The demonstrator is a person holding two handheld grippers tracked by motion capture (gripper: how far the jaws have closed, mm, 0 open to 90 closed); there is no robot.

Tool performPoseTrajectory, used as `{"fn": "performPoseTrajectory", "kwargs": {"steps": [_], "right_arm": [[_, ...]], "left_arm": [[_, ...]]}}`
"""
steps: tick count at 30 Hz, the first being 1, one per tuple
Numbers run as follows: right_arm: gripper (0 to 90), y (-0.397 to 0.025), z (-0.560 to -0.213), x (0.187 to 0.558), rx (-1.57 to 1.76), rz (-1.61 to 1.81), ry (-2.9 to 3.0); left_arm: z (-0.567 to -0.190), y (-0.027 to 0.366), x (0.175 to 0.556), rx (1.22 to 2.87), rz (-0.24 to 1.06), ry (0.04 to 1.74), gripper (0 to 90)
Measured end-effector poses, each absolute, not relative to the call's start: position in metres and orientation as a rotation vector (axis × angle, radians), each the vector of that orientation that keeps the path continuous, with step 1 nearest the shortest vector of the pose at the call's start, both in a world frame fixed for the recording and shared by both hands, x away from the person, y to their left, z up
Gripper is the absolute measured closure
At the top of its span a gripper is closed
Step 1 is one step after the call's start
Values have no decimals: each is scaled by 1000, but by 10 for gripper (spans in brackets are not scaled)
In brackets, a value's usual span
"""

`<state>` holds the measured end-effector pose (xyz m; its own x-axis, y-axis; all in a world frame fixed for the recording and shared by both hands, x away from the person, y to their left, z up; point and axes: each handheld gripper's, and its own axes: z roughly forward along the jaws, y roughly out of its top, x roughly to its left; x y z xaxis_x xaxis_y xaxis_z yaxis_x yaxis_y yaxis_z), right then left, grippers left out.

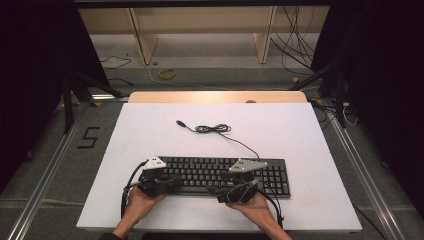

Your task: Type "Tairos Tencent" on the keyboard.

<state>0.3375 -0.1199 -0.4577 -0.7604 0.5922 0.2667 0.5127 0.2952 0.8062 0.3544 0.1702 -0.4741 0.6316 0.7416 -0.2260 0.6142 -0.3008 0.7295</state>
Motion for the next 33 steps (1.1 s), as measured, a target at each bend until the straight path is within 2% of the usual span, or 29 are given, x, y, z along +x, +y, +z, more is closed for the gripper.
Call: {"fn": "performPoseTrajectory", "kwargs": {"steps": [3,11,16,25,33], "right_arm": [[289,-119,-458,337,1050,1483,2463],[284,-118,-458,336,1044,1488,2466],[276,-117,-458,335,1038,1491,2472],[270,-116,-458,333,1026,1493,2482],[267,-116,-459,332,1024,1495,2483]], "left_arm": [[-472,172,355,1998,189,1070,751],[-465,179,361,1936,198,1110,488],[-462,184,365,1906,202,1143,391],[-456,188,373,1884,224,1171,342],[-457,190,379,1885,225,1182,423]]}}
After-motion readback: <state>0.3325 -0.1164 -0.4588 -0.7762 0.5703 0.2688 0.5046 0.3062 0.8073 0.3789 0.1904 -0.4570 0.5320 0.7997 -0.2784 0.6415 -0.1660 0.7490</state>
